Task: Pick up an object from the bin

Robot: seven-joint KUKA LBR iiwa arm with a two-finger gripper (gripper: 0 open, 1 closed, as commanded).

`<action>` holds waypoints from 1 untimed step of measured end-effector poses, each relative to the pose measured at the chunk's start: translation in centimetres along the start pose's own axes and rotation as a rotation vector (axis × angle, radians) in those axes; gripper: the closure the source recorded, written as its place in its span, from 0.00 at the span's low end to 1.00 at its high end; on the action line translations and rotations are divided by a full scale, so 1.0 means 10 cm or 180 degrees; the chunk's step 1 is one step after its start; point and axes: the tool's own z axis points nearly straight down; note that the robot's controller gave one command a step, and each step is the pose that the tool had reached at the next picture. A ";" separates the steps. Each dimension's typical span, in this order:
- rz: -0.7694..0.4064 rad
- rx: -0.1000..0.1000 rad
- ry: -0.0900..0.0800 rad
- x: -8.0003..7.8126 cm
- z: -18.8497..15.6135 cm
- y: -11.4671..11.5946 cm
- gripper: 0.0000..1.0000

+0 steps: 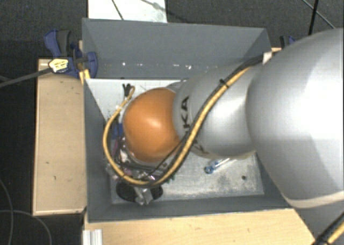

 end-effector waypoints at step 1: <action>-0.0040 0.0002 0.0016 0.20 -0.12 -0.20 0.00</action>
Offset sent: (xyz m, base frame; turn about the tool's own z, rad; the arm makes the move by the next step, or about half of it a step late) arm -0.0031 -0.0273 0.0112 -0.0164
